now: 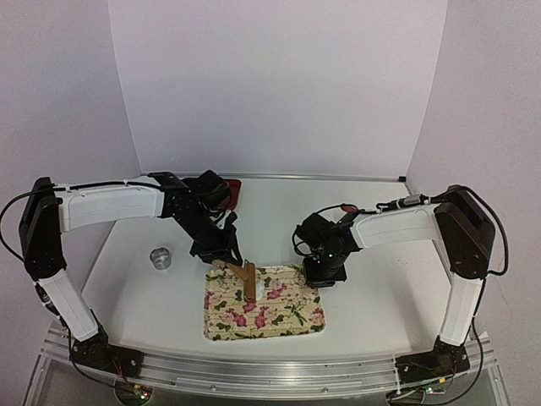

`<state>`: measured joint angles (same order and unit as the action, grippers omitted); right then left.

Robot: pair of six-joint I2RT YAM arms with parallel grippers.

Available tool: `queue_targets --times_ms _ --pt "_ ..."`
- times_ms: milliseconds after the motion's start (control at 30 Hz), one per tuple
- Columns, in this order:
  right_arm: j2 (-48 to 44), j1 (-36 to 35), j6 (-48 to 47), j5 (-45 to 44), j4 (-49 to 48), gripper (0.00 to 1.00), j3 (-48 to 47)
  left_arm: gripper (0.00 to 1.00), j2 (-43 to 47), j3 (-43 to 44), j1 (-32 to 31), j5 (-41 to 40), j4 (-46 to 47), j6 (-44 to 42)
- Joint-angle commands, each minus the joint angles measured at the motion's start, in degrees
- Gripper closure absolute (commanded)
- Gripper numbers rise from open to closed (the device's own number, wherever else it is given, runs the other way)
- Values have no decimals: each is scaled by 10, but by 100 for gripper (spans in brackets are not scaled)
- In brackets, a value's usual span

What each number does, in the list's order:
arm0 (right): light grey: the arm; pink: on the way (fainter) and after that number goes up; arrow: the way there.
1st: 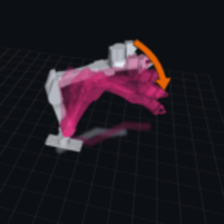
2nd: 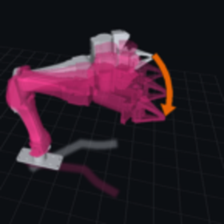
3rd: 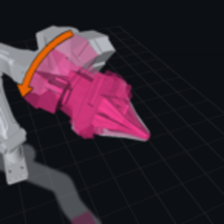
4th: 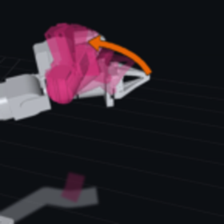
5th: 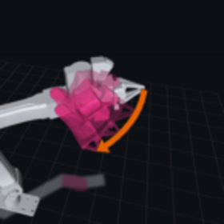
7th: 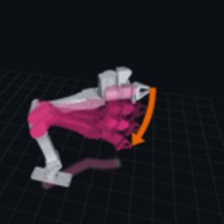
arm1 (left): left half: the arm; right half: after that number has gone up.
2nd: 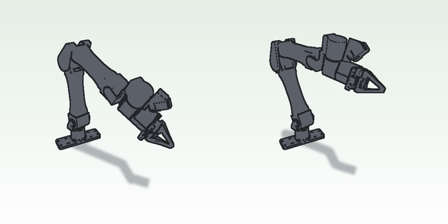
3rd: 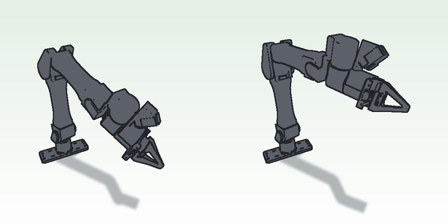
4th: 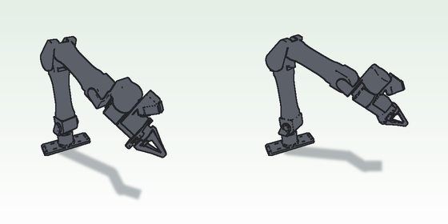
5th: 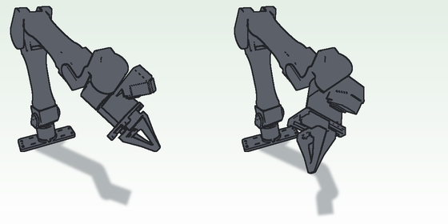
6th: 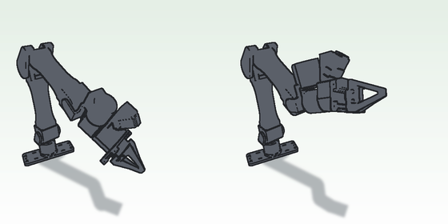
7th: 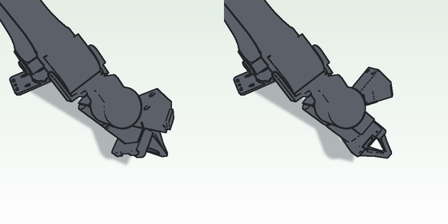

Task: Roll out the dumpling wrappers from the dough

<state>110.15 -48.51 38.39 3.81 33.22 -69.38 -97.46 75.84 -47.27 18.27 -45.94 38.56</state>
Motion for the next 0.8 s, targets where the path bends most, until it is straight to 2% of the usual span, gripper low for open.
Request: queue_targets --times_ms 0,467,767 --pt "12 -5 -2 -19 15 100 -9 100 -49 10 -15 -31 11 -18" --pt "16 -12 8 -21 12 100 -8 100 -102 12 -38 -55 -13 -36" --pt "3 -17 18 -27 12 100 -5 100 -97 2 -39 -66 -14 -48"
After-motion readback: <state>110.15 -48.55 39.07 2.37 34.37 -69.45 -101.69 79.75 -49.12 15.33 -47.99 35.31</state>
